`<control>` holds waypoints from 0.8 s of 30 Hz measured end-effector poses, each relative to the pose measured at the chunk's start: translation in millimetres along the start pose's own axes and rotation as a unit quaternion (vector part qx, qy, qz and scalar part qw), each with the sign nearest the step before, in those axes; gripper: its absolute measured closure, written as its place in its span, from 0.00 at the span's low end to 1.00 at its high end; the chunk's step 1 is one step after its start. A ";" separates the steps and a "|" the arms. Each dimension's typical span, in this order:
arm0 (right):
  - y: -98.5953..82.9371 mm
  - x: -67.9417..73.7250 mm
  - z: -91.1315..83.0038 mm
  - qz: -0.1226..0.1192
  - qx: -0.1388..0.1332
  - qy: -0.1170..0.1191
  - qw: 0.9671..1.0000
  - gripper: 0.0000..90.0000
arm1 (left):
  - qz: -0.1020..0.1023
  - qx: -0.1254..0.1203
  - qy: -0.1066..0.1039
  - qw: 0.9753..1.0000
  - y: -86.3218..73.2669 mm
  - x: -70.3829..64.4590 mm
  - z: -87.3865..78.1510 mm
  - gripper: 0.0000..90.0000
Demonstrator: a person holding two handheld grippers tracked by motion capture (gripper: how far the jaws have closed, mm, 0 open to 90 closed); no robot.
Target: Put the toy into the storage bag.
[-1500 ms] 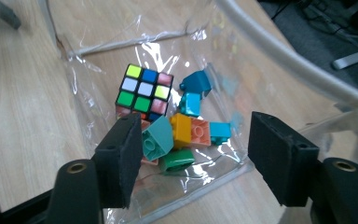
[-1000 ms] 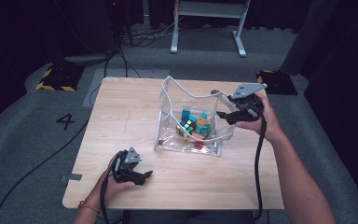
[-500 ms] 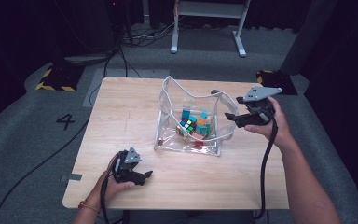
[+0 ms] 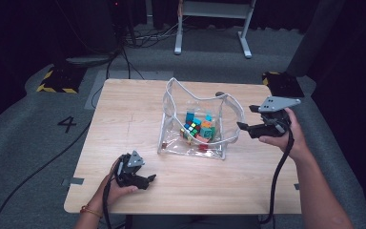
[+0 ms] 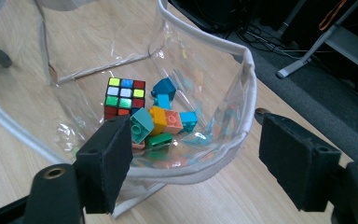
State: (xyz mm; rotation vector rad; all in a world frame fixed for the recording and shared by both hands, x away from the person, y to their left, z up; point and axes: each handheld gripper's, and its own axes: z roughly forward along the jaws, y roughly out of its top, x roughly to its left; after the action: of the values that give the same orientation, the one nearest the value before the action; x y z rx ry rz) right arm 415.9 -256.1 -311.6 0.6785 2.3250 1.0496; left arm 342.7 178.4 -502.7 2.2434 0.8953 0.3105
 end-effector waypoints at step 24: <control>-49.9 10.7 -6.7 0.023 -0.003 0.022 0.999 0.29 | 0.000 -0.001 0.001 1.000 0.0 0.1 0.0 0.16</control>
State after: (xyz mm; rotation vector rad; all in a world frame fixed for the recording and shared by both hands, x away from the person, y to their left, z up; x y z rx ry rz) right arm 392.1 -282.0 -349.1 0.7160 2.3528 1.1021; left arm 342.8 178.5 -502.7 2.2429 0.8953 0.3143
